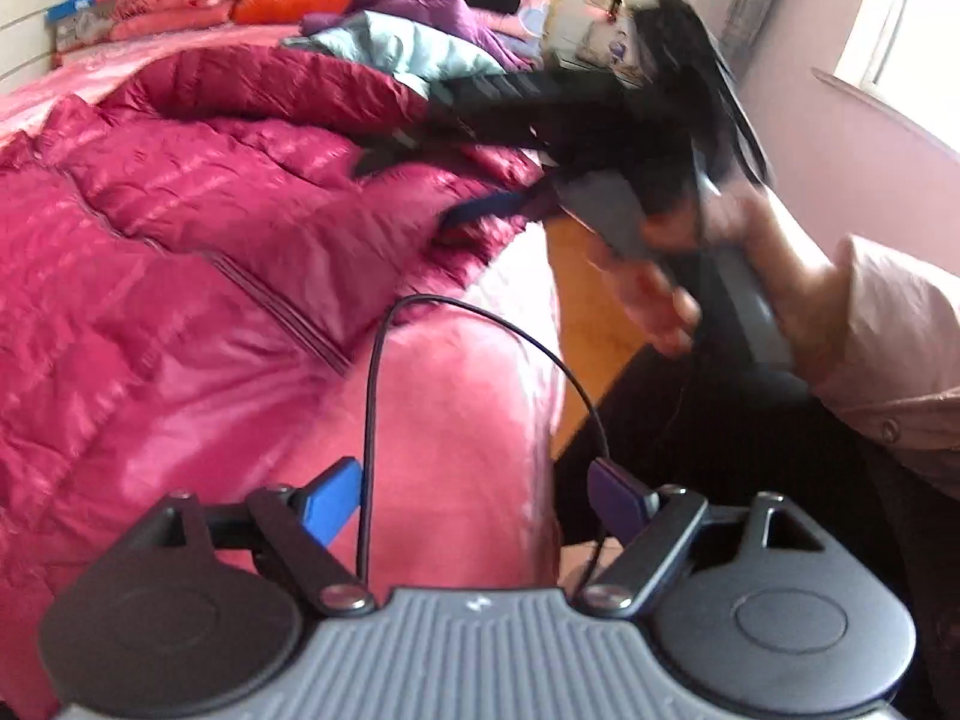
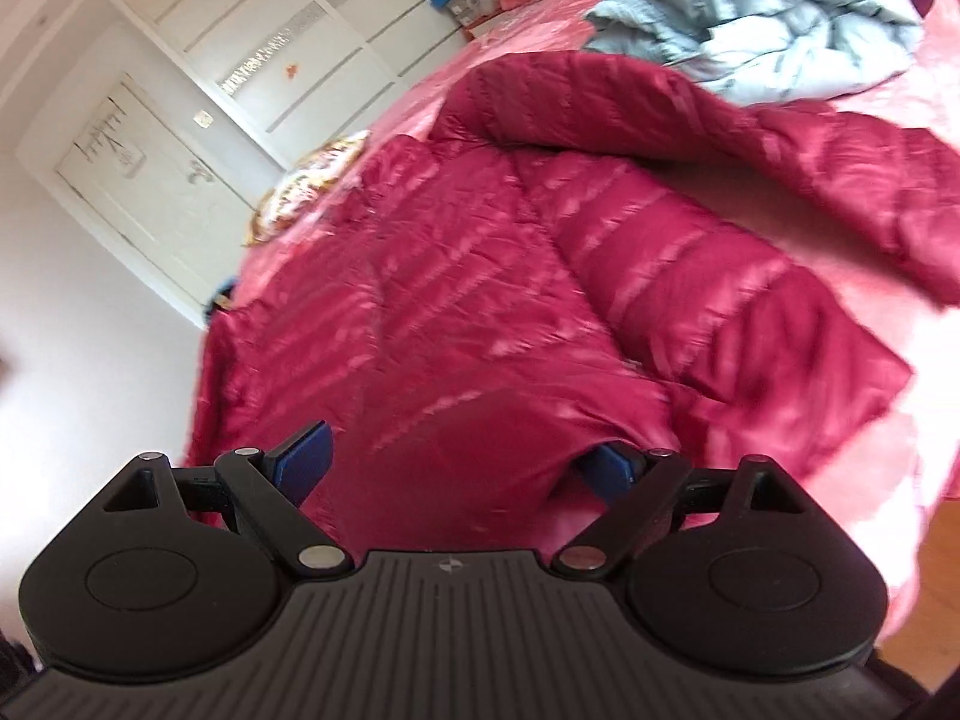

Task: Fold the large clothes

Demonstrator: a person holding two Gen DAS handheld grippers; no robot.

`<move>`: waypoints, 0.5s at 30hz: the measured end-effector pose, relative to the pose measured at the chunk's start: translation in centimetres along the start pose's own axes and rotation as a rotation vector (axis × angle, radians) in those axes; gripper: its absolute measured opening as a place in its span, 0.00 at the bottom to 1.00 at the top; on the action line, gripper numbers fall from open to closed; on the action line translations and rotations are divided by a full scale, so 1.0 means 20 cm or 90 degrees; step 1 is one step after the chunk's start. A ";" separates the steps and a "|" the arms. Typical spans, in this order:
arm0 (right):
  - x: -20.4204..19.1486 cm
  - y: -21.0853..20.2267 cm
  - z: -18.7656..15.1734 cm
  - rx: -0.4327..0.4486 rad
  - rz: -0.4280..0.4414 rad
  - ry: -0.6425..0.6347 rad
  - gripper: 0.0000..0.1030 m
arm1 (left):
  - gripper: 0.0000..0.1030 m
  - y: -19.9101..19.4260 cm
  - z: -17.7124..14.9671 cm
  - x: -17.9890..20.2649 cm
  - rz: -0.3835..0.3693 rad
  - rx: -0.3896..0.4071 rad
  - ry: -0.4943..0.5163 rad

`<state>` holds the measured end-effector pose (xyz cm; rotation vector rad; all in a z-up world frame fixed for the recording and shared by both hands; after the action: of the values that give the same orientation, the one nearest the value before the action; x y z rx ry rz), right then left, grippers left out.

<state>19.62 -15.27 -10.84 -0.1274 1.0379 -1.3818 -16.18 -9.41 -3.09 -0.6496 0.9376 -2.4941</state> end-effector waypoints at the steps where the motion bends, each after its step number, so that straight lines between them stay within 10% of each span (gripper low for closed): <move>1: 0.02 -0.02 -0.02 -0.001 -0.011 -0.005 1.00 | 0.80 -0.02 0.00 -0.02 0.012 0.005 -0.004; 15: 0.48 -0.20 -0.04 0.072 -0.284 -0.017 1.00 | 0.80 -0.35 0.08 -0.31 0.176 0.111 -0.068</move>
<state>14.73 -23.95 -13.85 -0.3074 0.9391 -1.8325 -11.77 -2.14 1.08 -0.5493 0.7083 -2.2409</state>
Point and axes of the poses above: each gripper's, at about its wrist camera, not at the fingertips, and y roughly the way its jaws point, x to its right, z to its top, the point moved 10 cm from there along y, roughly the way its jaws point, and after that the axes turned 7 degrees about -z, right-handed, at the moved point
